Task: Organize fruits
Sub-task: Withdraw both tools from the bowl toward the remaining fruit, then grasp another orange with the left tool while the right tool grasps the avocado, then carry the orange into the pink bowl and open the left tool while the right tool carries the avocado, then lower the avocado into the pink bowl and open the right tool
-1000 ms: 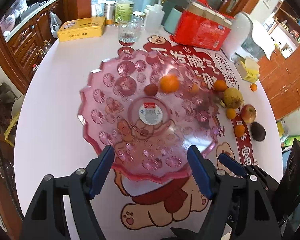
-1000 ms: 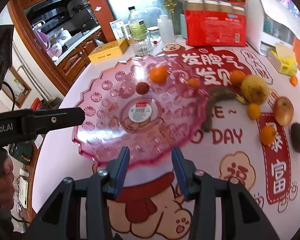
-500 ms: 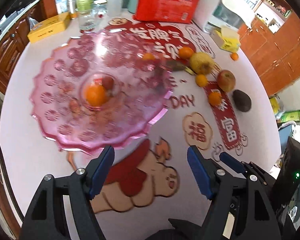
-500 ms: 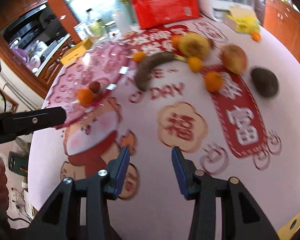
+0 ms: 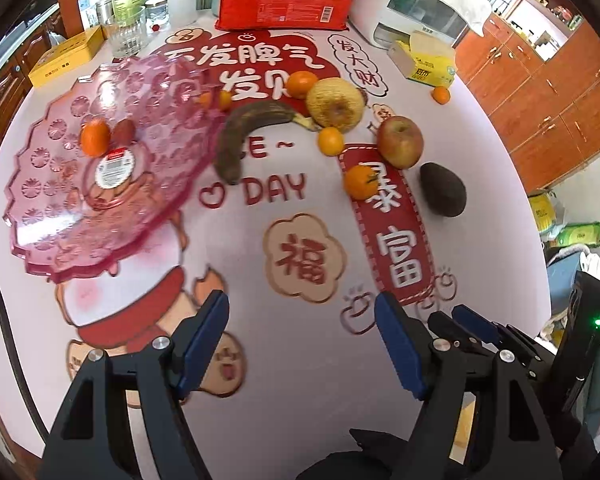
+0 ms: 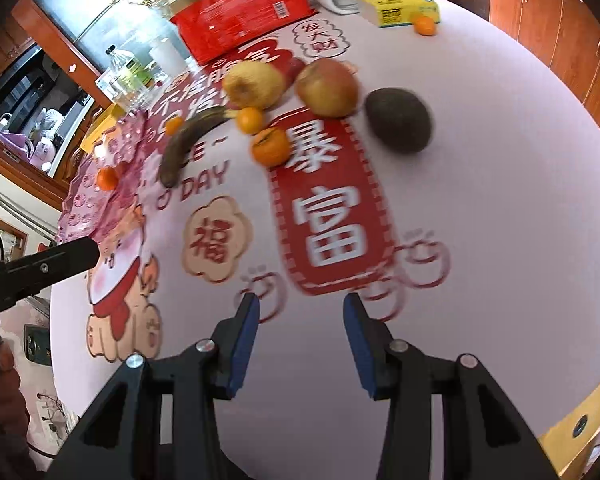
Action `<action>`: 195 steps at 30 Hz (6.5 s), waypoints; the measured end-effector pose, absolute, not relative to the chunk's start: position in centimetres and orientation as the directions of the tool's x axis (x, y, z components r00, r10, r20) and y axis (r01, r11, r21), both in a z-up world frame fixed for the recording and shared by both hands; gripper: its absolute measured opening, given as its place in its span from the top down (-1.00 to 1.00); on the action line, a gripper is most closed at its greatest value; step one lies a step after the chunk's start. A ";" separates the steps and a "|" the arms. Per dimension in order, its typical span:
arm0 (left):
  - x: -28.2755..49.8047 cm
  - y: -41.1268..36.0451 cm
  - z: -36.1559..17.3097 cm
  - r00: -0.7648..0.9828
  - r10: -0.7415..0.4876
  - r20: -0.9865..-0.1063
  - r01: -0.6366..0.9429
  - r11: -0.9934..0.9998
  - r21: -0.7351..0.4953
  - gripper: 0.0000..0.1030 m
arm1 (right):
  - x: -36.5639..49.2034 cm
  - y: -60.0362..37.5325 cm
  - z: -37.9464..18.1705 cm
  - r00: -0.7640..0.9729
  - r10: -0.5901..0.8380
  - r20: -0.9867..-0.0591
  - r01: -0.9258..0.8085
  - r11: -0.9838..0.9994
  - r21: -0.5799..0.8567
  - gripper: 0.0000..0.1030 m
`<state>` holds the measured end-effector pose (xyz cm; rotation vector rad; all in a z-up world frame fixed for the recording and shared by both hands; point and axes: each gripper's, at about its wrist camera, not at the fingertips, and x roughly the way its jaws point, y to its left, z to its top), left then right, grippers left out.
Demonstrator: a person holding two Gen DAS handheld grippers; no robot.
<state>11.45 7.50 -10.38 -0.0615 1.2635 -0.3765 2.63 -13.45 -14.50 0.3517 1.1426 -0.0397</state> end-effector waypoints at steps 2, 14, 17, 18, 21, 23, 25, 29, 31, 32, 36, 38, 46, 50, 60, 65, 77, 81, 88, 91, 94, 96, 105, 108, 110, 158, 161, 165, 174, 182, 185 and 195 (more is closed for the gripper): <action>11.6 6.3 -10.5 0.256 -0.307 -0.917 0.229 0.940 -0.251 -0.44 | 2.7 -14.9 -14.3 0.422 0.144 -0.895 0.197 0.949 0.246 0.15; 13.4 0.9 -11.1 0.274 -0.273 -0.922 0.166 0.958 -0.234 -0.53 | 6.1 -21.5 -13.1 0.453 0.127 -0.882 0.104 0.976 0.194 0.15; 14.5 0.0 -11.3 0.281 -0.254 -0.925 0.157 0.963 -0.217 -0.57 | 7.4 -22.3 -12.7 0.470 0.130 -0.873 0.067 0.981 0.182 0.14; 14.9 -0.3 -11.4 0.281 -0.248 -0.927 0.154 0.965 -0.211 -0.57 | 7.9 -22.5 -12.7 0.476 0.131 -0.870 0.054 0.983 0.178 0.14; 16.2 -1.2 -11.9 0.279 -0.227 -0.933 0.151 0.970 -0.190 -0.57 | 9.2 -22.6 -12.6 0.488 0.133 -0.863 0.009 0.988 0.157 0.08; 17.2 -1.8 -12.3 0.278 -0.213 -0.937 0.157 0.972 -0.174 -0.57 | 10.1 -22.5 -12.5 0.500 0.132 -0.856 -0.026 0.990 0.137 0.05; 18.0 -2.3 -12.7 0.279 -0.200 -0.939 0.159 0.974 -0.160 -0.57 | 10.9 -22.3 -12.8 0.508 0.137 -0.850 -0.064 0.991 0.121 0.04; 19.9 -3.3 -14.3 0.266 -0.186 -0.946 0.164 0.976 -0.146 -0.57 | 12.1 -21.8 -13.9 0.502 0.131 -0.855 -0.108 0.990 0.088 0.02; 20.6 -3.6 -15.1 0.255 -0.183 -0.949 0.164 0.976 -0.144 -0.57 | 12.5 -21.7 -14.5 0.498 0.125 -0.858 -0.117 0.990 0.076 0.02; 20.9 -3.8 -15.5 0.249 -0.184 -0.951 0.164 0.976 -0.145 -0.57 | 12.8 -21.7 -14.9 0.495 0.124 -0.860 -0.121 0.990 0.074 0.02; 22.1 -4.4 -17.2 0.235 -0.167 -0.958 0.169 0.977 -0.129 -0.57 | 13.4 -22.1 -15.7 0.501 0.134 -0.855 -0.114 0.990 0.088 -0.15; 22.7 -4.5 -18.1 0.225 -0.172 -0.959 0.162 0.977 -0.137 -0.57 | 13.8 -22.4 -16.0 0.508 0.136 -0.850 -0.107 0.990 0.095 -0.18; 23.5 -5.1 -19.9 0.187 -0.187 -0.964 0.149 0.976 -0.160 -0.57 | 15.2 -22.8 -18.0 0.472 0.141 -0.870 -0.105 0.989 0.102 -0.21; 23.6 -5.4 -20.3 0.182 -0.186 -0.965 0.146 0.976 -0.161 -0.57 | 15.3 -22.5 -18.4 0.478 0.148 -0.866 -0.123 0.987 0.101 -0.22; 24.3 -5.5 -20.6 0.197 -0.201 -0.960 0.146 0.974 -0.174 -0.05 | 15.6 -22.0 -18.9 0.497 0.126 -0.858 -0.144 0.988 0.062 -0.14; 24.1 -5.8 -20.4 0.202 -0.233 -0.951 0.157 0.966 -0.204 0.26 | 15.5 -21.9 -18.7 0.506 0.126 -0.853 -0.151 0.987 0.056 -0.12; 23.2 -3.7 -19.6 0.214 -0.228 -0.950 0.083 0.973 -0.215 0.26 | 14.7 -22.5 -18.5 0.466 0.205 -0.860 -0.111 0.979 0.174 -0.11; 22.3 -2.5 -18.5 0.234 -0.227 -0.945 0.055 0.974 -0.220 0.26 | 13.8 -22.1 -17.9 0.472 0.226 -0.852 -0.124 0.974 0.190 -0.11; 19.5 -0.5 -16.0 0.268 -0.237 -0.934 0.034 0.971 -0.237 0.26 | 11.9 -20.4 -16.5 0.471 0.268 -0.840 -0.163 0.963 0.216 -0.11; 18.1 0.5 -15.3 0.284 -0.244 -0.927 0.020 0.968 -0.249 0.26 | 10.9 -19.3 -16.1 0.461 0.287 -0.840 -0.196 0.956 0.219 -0.11; 16.3 1.9 -15.2 0.286 -0.235 -0.929 -0.009 0.969 -0.248 0.26 | 9.9 -18.1 -15.8 0.451 0.303 -0.839 -0.235 0.948 0.216 -0.11; 14.9 3.1 -15.2 0.284 -0.231 -0.931 -0.033 0.968 -0.250 0.26 | 9.2 -17.2 -15.5 0.443 0.315 -0.840 -0.259 0.941 0.216 -0.11; 11.3 8.8 -15.5 0.288 -0.196 -0.937 -0.134 0.961 -0.242 0.26 | 6.3 -12.7 -15.6 0.368 0.369 -0.853 -0.380 0.898 0.224 -0.11; 10.5 10.9 -15.1 0.299 -0.178 -0.938 -0.155 0.960 -0.231 0.26 | 5.7 -10.7 -15.5 0.343 0.379 -0.860 -0.416 0.882 0.222 -0.11; 10.1 12.5 -14.8 0.304 -0.166 -0.938 -0.169 0.960 -0.225 0.26 | 5.5 -9.3 -15.4 0.331 0.390 -0.859 -0.436 0.871 0.227 -0.11; 22.8 29.5 -12.1 0.336 -0.180 -0.925 0.159 0.978 -0.132 0.26 | 16.3 10.1 -13.1 0.507 0.349 -0.789 -0.147 0.936 0.319 -0.11; 23.0 29.5 -12.6 0.322 -0.187 -0.928 0.163 0.977 -0.140 0.25 | 16.6 10.4 -13.6 0.489 0.342 -0.802 -0.142 0.939 0.314 -0.12; 23.2 29.7 -12.6 0.328 -0.196 -0.924 0.158 0.976 -0.151 -0.06 | 16.9 10.7 -13.7 0.479 0.342 -0.809 -0.146 0.939 0.311 -0.17; 22.4 31.0 -11.3 0.357 -0.190 -0.915 0.113 0.981 -0.159 -0.35 | 16.4 10.8 -11.9 0.514 0.373 -0.772 -0.194 0.928 0.318 -0.20; 20.4 30.6 -10.1 0.380 -0.202 -0.903 0.110 0.979 -0.173 -0.44 | 14.9 9.4 -11.2 0.521 0.364 -0.772 -0.160 0.930 0.331 -0.20; 19.6 29.7 -9.7 0.383 -0.209 -0.900 0.123 0.977 -0.174 -0.44 | 14.0 8.6 -11.3 0.522 0.364 -0.771 -0.143 0.929 0.341 -0.20; 16.4 24.9 -10.1 0.346 -0.215 -0.913 0.123 0.975 -0.183 -0.45 | 10.7 3.2 -12.4 0.511 0.352 -0.784 -0.087 0.929 0.360 -0.20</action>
